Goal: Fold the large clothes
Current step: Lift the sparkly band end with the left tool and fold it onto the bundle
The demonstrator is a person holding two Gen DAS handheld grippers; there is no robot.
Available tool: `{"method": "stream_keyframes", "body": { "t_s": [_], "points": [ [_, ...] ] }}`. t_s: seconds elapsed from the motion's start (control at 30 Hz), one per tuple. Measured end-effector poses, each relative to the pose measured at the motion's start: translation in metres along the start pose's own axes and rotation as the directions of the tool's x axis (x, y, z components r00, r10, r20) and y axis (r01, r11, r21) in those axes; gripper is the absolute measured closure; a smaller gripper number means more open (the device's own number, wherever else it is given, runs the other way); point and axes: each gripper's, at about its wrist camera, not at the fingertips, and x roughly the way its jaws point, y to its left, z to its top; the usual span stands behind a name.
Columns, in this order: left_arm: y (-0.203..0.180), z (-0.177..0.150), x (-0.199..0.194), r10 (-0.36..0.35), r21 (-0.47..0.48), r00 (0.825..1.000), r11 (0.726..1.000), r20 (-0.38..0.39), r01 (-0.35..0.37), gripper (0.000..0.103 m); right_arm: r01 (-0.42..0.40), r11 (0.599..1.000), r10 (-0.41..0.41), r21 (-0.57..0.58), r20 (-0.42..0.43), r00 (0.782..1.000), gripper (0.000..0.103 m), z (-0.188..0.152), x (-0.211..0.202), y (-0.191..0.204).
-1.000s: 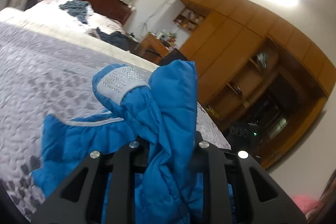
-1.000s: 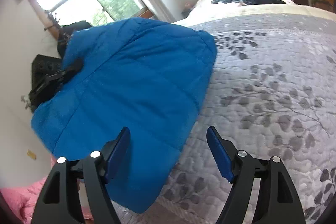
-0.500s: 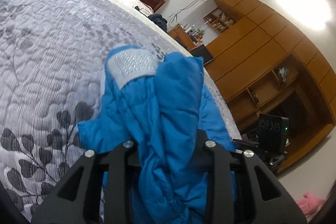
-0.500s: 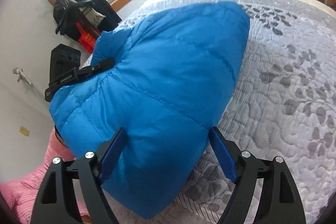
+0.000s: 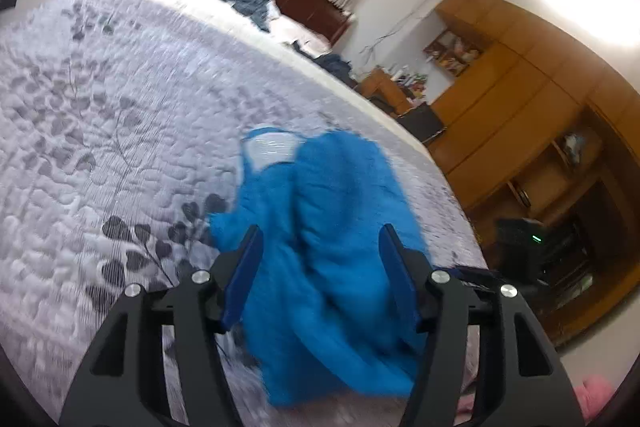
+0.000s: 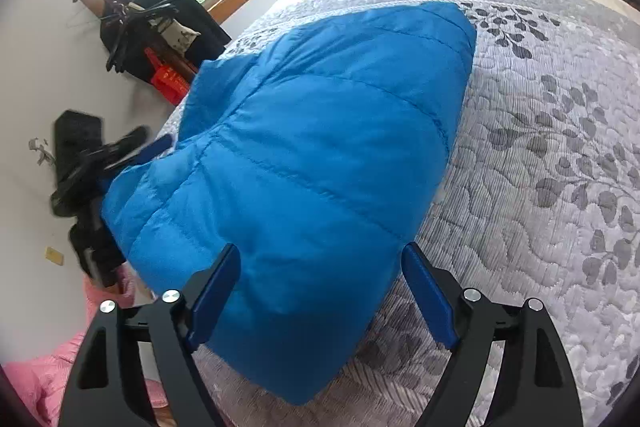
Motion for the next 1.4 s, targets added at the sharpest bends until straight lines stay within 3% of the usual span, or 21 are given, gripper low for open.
{"method": "stream_keyframes", "body": {
  "t_s": [0.17, 0.27, 0.4, 0.53, 0.9, 1.07, 1.27, 1.4],
  "points": [
    [-0.046, -0.020, -0.012, -0.010, 0.068, 0.999, 0.998, -0.046, 0.013, 0.040, 0.005, 1.000, -0.005, 0.002, -0.015, 1.000, 0.019, -0.003, -0.001, 0.001],
    [-0.056, -0.029, -0.001, 0.029, 0.082, 0.995, 0.996, -0.100, -0.021, 0.041, -0.006, 1.000, 0.007, 0.018, -0.019, 1.000, 0.019, -0.003, 0.001, 0.001],
    [-0.046, -0.033, 0.013, 0.024, 0.044, 0.986, 0.999, -0.164, -0.017, 0.079, -0.008, 1.000, 0.009, 0.020, -0.017, 1.000, 0.019, -0.002, 0.003, 0.003],
    [-0.043, -0.036, 0.009, 0.008, 0.030, 0.984, 1.000, -0.176, -0.003, 0.088, -0.008, 1.000, 0.008, 0.013, -0.016, 1.000, 0.019, -0.002, 0.002, 0.005],
    [0.009, -0.071, 0.021, -0.038, -0.139, 0.963, 0.990, -0.265, 0.000, 0.089, -0.002, 1.000, 0.001, -0.017, -0.050, 0.999, 0.019, 0.000, 0.015, 0.009],
    [0.035, -0.096, 0.032, -0.098, -0.220, 0.972, 0.974, -0.213, 0.050, 0.086, -0.017, 1.000, 0.016, -0.016, -0.073, 0.997, 0.015, -0.002, 0.027, 0.007],
    [0.029, -0.091, 0.022, -0.098, -0.218, 0.973, 0.975, -0.209, 0.052, 0.083, 0.000, 1.000, -0.002, -0.025, -0.062, 0.998, 0.015, 0.001, 0.027, 0.011],
    [0.008, -0.069, 0.001, -0.023, -0.137, 0.982, 0.991, -0.188, -0.003, 0.070, 0.038, 0.998, -0.039, -0.047, -0.034, 0.999, 0.015, 0.000, 0.020, 0.015]
  ]
}}
